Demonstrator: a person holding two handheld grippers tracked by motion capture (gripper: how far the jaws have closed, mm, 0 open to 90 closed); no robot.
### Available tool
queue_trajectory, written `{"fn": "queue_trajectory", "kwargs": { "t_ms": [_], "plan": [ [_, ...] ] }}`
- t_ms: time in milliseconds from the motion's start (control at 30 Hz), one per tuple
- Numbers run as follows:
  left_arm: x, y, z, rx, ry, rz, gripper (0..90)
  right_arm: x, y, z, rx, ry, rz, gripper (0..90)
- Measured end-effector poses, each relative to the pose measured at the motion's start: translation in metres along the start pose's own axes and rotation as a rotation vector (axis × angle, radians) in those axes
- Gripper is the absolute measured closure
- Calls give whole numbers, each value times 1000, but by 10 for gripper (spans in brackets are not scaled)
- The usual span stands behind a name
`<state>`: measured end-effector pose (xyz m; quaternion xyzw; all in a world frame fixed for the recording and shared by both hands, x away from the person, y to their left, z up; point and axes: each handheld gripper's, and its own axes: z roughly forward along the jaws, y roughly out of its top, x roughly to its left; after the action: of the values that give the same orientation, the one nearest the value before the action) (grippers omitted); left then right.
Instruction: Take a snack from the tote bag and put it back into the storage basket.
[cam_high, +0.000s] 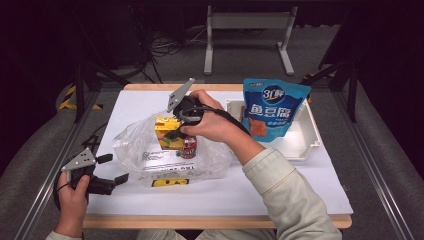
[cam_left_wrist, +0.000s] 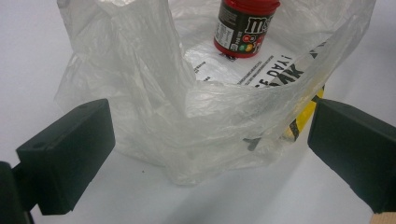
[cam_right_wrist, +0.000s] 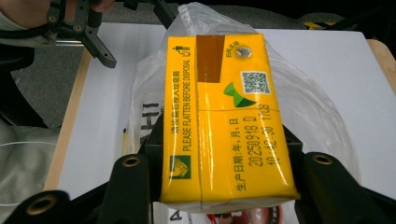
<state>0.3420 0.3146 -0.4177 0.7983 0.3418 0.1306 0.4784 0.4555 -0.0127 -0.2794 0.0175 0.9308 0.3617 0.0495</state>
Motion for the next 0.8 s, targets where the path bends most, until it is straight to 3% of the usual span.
{"fn": "queue_trajectory", "kwargs": {
  "t_ms": [433, 800],
  "plan": [
    [0, 0, 1, 12, -3, -2, 15, -4, -23, -43, -20, -46, 26, 549],
    [-1, 0, 2, 15, -1, 4, 15, -8, -45, -69, -9, -89, 56, 548]
  ]
}}
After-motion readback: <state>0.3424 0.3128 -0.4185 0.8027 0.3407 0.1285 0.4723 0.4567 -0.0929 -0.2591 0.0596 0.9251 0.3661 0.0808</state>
